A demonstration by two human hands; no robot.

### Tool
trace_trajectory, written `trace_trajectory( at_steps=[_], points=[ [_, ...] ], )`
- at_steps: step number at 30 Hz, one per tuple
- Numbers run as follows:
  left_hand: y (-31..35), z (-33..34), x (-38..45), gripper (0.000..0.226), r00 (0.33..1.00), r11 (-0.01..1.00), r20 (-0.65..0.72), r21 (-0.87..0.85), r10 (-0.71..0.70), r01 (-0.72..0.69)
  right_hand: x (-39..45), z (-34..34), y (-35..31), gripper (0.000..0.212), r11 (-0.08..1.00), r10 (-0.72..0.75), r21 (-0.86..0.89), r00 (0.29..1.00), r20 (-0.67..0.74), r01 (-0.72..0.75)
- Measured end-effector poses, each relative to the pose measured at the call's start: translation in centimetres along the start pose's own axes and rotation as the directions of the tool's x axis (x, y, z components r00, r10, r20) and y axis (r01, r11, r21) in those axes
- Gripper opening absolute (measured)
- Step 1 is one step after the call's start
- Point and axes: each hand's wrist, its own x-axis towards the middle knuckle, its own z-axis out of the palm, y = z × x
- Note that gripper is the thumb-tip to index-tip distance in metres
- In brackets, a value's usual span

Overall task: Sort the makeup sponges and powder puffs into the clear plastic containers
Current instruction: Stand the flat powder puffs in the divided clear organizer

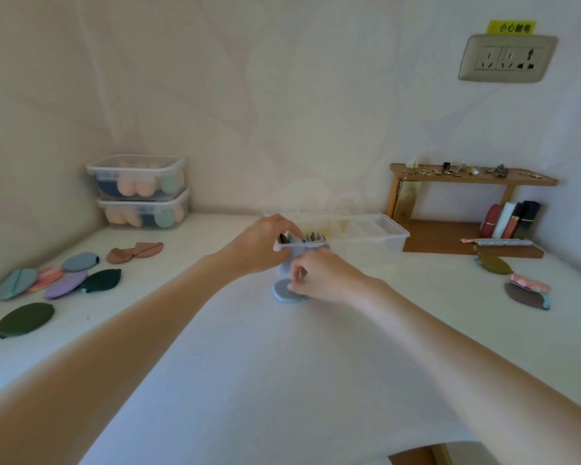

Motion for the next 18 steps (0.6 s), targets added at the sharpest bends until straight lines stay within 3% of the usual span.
trace_trajectory(
  at_steps=[3,7,9,12,15,16,18],
  points=[
    [-0.4,-0.7,-0.7,0.033,0.999,0.999,-0.024,-0.036,-0.03,0.029,0.5,0.1,-0.3,0.006,0.999,-0.041,0.02,0.999,0.034,0.04],
    [-0.9,-0.9,-0.5,0.03,0.997,0.996,-0.054,-0.073,-0.052,0.048,0.5,-0.5,-0.2,0.033,0.987,-0.098,0.13,0.995,0.001,0.097],
    [-0.8,-0.6,0.0,0.032,0.997,0.995,-0.06,-0.089,-0.05,0.044,0.0,-1.6,0.2,0.037,0.973,-0.099,0.205,0.994,-0.042,0.106],
    [0.2,0.1,1.0,0.038,0.999,0.996,-0.035,-0.088,-0.02,0.016,-0.6,-4.4,1.8,0.034,0.919,0.002,0.379,0.962,-0.271,0.105],
    [1.5,0.9,2.2,0.045,1.0,0.997,0.023,-0.071,0.018,-0.016,-0.7,-6.8,3.9,0.027,0.914,0.205,0.402,0.791,-0.576,0.056],
    [1.9,1.2,2.5,0.048,0.998,0.998,0.053,-0.046,0.033,-0.031,-0.5,-7.0,4.3,0.022,0.92,0.231,0.39,0.754,-0.615,0.035],
    [2.3,1.8,3.1,0.052,0.991,0.998,0.119,0.008,0.065,-0.066,0.0,-6.6,4.8,0.013,0.945,0.223,0.328,0.762,-0.607,-0.015]
  ],
)
